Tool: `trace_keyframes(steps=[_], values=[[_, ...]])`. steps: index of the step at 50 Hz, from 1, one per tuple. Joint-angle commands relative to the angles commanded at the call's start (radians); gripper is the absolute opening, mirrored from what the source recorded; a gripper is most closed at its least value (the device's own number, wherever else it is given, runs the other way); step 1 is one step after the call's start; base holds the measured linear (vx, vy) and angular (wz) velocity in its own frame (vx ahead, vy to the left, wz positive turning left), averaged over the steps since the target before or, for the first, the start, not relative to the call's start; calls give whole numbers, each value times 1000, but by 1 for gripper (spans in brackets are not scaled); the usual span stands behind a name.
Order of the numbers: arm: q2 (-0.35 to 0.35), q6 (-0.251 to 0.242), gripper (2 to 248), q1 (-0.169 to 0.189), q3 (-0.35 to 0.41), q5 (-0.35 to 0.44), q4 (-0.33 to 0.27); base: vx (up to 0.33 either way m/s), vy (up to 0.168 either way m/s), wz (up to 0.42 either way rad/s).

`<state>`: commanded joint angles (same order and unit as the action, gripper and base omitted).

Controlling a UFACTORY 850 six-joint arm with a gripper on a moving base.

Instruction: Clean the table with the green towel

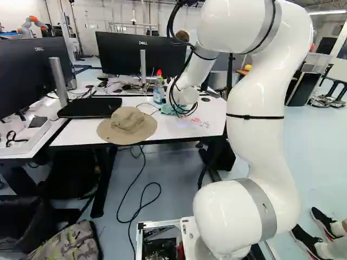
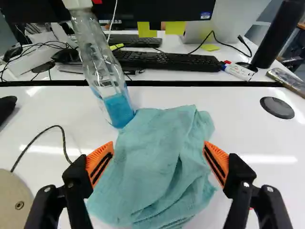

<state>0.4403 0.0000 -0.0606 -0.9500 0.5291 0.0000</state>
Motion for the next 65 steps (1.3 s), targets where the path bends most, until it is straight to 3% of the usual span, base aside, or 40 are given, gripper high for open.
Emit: trace_keyframes(steps=[23, 53, 54, 58, 59, 63, 64, 65], values=[[64, 0, 247, 2, -83, -118, 0, 0, 0, 0], [90, 0, 247, 3, -118, -119, 0, 0, 0, 0], [90, 0, 222, 3, -118, -119, 0, 0, 0, 0], [90, 0, 222, 3, -118, -119, 0, 0, 0, 0], [90, 0, 184, 3, -118, -119, 0, 0, 0, 0], [90, 0, 184, 3, -118, -119, 0, 0, 0, 0], [90, 0, 147, 3, -118, -119, 0, 0, 0, 0], [90, 0, 147, 3, -118, -119, 0, 0, 0, 0]])
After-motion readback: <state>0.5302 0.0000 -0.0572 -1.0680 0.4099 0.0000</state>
